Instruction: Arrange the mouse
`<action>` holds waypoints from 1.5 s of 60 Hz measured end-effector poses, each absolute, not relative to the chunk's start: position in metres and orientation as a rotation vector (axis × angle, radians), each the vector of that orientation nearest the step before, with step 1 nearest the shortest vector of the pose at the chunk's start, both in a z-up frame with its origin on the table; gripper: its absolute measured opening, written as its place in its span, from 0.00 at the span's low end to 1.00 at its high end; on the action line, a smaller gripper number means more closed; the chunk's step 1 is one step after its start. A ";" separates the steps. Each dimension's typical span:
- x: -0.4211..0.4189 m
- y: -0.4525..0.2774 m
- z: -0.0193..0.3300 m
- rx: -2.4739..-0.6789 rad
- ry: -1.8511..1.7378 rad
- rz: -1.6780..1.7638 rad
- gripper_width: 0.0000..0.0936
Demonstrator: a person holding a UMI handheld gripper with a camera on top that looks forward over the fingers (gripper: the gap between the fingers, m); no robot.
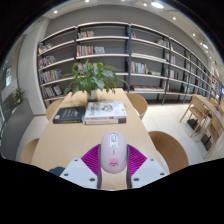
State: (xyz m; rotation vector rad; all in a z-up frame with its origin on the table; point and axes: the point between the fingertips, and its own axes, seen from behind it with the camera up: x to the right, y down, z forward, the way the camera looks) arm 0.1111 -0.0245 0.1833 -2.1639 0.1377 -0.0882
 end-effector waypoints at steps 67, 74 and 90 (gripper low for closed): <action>-0.098 -0.098 0.023 -2.428 0.028 -0.003 0.92; -0.082 -0.105 0.079 -2.355 0.070 -0.005 0.92; -0.044 -0.172 0.174 -2.262 0.059 -0.028 0.91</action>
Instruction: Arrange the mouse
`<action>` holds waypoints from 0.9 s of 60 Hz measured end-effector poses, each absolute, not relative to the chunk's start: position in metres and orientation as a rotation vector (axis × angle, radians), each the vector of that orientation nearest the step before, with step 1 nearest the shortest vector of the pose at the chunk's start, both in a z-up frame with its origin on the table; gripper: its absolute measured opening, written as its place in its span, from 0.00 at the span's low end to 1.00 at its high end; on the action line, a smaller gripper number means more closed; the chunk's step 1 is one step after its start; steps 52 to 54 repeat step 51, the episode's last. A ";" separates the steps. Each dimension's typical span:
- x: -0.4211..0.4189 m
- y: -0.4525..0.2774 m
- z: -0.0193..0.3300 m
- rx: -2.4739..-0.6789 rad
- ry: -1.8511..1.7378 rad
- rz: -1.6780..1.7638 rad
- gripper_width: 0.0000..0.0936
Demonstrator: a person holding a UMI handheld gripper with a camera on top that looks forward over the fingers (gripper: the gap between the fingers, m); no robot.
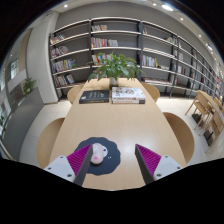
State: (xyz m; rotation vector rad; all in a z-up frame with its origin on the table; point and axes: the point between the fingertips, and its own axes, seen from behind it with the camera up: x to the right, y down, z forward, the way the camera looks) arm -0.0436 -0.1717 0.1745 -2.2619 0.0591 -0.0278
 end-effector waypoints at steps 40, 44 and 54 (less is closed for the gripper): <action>-0.001 -0.301 0.188 -2.248 0.033 0.037 0.91; 0.001 -0.301 0.189 -2.241 0.027 0.038 0.91; 0.006 -0.303 0.195 -2.229 0.032 0.031 0.91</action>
